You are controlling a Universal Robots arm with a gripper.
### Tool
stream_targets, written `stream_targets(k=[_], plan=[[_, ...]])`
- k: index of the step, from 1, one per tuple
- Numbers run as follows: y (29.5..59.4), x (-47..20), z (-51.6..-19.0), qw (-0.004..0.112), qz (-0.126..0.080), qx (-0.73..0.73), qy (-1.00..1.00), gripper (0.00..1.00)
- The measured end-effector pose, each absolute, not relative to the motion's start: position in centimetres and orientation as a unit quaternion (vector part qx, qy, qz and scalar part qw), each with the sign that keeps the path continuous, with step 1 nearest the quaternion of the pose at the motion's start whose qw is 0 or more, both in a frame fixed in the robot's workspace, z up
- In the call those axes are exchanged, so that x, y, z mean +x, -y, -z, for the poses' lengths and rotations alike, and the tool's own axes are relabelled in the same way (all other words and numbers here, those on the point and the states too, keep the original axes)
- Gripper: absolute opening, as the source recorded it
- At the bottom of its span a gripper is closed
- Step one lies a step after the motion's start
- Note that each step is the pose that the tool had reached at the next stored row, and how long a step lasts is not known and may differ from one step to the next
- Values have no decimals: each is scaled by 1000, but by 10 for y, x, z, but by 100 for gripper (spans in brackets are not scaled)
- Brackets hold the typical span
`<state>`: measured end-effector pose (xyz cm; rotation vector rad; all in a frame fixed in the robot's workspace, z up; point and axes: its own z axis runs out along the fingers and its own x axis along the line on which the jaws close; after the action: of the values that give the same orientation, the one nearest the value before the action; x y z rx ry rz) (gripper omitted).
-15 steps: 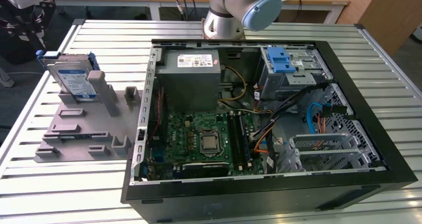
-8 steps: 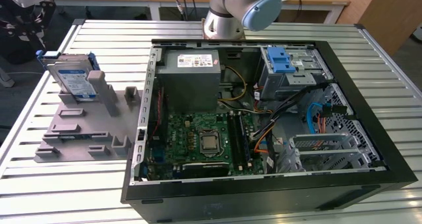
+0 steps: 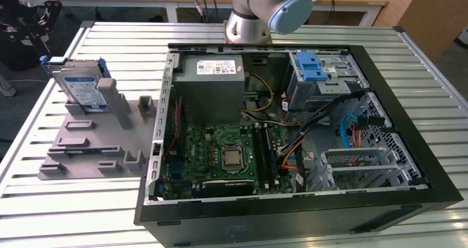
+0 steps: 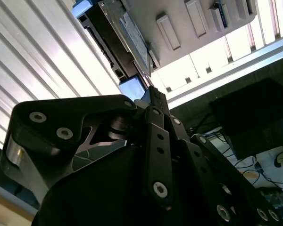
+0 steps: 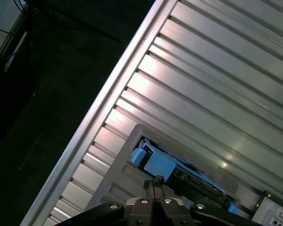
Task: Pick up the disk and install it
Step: 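Pick up the disk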
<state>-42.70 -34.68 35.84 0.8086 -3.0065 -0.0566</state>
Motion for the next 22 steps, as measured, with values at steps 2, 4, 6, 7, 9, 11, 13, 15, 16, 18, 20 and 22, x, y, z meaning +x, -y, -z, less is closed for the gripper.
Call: stream_targets(k=[2,4,6,7,9,11,13,15,16,18,20,22], plan=[[347,-427,-358,14,18,266,964,11],[347,-427,-358,14,18,273,962,11],[347,-427,-358,14,18,279,960,11],[347,-427,-358,14,18,282,959,11],[347,-427,-358,14,18,289,957,11],[347,-427,-358,15,18,295,955,11],[347,-427,-358,15,18,302,953,11],[347,-427,-358,15,17,308,951,11],[347,-427,-358,15,17,312,950,11],[347,-427,-358,15,17,319,948,11],[347,-427,-358,15,17,326,945,11],[347,-427,-358,15,17,333,943,11]])
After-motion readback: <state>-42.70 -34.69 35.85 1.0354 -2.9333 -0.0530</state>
